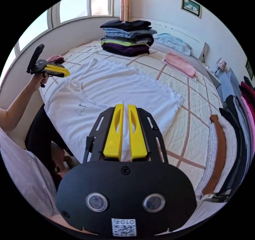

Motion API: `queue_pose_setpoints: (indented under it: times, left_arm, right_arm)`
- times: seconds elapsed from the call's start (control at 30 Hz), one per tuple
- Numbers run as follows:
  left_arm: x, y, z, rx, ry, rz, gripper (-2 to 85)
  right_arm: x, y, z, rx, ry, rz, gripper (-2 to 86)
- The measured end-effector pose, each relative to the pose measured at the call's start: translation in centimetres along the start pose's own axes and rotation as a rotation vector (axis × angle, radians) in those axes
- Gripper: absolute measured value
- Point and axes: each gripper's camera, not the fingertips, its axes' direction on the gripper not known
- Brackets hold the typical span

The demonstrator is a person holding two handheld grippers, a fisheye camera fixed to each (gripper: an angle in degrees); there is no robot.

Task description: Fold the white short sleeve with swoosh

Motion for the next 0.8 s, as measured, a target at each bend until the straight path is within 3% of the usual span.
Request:
queue_pose_setpoints:
  times: [0.1,0.17,0.27,0.37,0.43,0.5,0.63,0.8]
  left_arm:
    - [1.2,-0.4,-3.0,0.163,0.173,0.073,-0.1]
    - [1.6,-1.5,-1.7,0.110,0.262,0.095,0.0]
    - [0.3,-2.6,3.4,-0.100,0.184,0.050,0.3]
    - [-3.3,-2.8,1.8,-0.005,0.322,-0.035,1.4]
    - [-7.7,-2.7,-2.3,0.164,0.304,-0.140,3.8]
    - [-12.7,-3.0,-3.5,0.214,0.270,-0.290,6.5]
    - [-22.8,-6.3,0.5,0.058,0.257,-0.449,11.3]
    - [-27.0,-9.3,4.2,-0.021,0.273,-0.472,13.7]
  right_arm:
    - [-1.0,0.0,-2.5,0.047,-0.018,-0.043,1.5]
    - [-1.8,-1.0,-1.2,-0.042,-0.076,-0.088,1.4]
    - [-1.3,-2.2,3.2,-0.237,-0.104,-0.099,1.6]
    - [1.5,-3.0,-0.5,-0.095,-0.173,-0.026,2.2]
    - [4.4,-3.1,-3.5,0.038,-0.093,0.067,3.0]
    - [8.0,-3.4,-4.9,0.117,0.001,0.154,5.4]
    - [17.2,-6.5,-2.0,0.008,-0.079,0.310,10.6]
    - [21.5,-9.1,1.7,-0.056,-0.105,0.375,13.8]
